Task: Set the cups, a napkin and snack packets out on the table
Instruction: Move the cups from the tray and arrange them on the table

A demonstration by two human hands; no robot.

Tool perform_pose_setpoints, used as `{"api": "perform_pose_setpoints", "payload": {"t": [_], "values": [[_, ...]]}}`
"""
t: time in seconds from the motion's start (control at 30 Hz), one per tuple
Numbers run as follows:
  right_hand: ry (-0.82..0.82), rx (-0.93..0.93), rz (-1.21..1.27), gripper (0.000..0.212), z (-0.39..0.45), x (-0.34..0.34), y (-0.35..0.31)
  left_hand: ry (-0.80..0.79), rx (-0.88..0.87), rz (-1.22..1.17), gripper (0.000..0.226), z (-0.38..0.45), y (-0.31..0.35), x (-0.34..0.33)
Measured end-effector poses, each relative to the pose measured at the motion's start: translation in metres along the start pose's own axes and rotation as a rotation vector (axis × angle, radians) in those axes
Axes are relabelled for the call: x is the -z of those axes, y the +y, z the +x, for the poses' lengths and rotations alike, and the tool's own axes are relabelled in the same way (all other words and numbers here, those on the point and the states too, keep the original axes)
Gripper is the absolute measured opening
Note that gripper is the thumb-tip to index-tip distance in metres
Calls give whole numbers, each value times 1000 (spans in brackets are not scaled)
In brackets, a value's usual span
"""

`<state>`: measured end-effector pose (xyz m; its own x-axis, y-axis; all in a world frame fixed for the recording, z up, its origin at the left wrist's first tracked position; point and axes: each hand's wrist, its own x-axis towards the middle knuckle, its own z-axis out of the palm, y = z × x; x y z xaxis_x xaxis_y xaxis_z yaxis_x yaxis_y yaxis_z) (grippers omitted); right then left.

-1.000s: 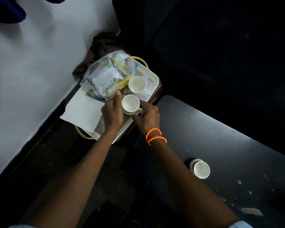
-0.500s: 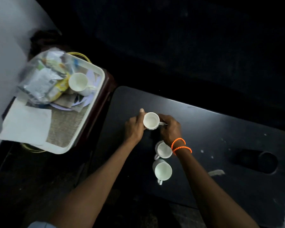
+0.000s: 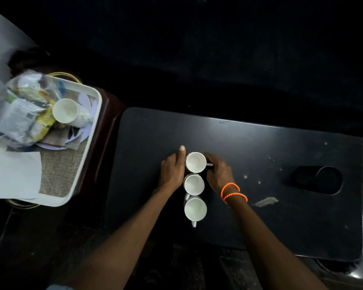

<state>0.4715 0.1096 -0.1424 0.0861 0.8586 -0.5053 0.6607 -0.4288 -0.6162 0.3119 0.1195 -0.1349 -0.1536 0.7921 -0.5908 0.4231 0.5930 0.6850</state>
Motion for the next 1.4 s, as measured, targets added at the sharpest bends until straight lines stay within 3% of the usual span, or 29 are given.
{"api": "perform_pose_setpoints", "payload": {"t": [0.13, 0.3, 0.47, 0.53, 0.63, 0.77, 0.93, 1.07, 1.17, 1.3, 1.4], "values": [[132, 24, -49, 58, 8, 7, -15, 96, 54, -140, 89, 12, -2, 31], [235, 125, -91, 48, 25, -5, -67, 460, 20, -289, 75, 34, -6, 107], [28, 291, -69, 49, 47, -63, -160, 924, -3, -187, 52, 51, -19, 208], [-96, 374, -69, 55, 52, -90, -201, 1009, 18, -164, 49, 56, -21, 233], [-184, 481, -70, 62, 60, -121, -256, 813, 63, -264, 48, 67, -19, 257], [-197, 521, -226, 74, 74, -147, -301, 521, 175, -624, 61, 74, -7, 274], [-140, 589, -266, 71, 81, -154, -306, 454, 231, -747, 71, 75, 0, 279], [-134, 588, -21, 65, 79, -142, -301, 540, 261, -706, 88, 78, 12, 273], [-52, 602, 100, 62, 77, -117, -290, 597, 180, -624, 91, 75, 32, 260], [72, 552, 159, 54, 70, -73, -261, 526, 90, -540, 92, 67, 59, 219], [105, 476, 128, 55, 62, -39, -217, 349, 79, -485, 81, 57, 75, 167]]}}
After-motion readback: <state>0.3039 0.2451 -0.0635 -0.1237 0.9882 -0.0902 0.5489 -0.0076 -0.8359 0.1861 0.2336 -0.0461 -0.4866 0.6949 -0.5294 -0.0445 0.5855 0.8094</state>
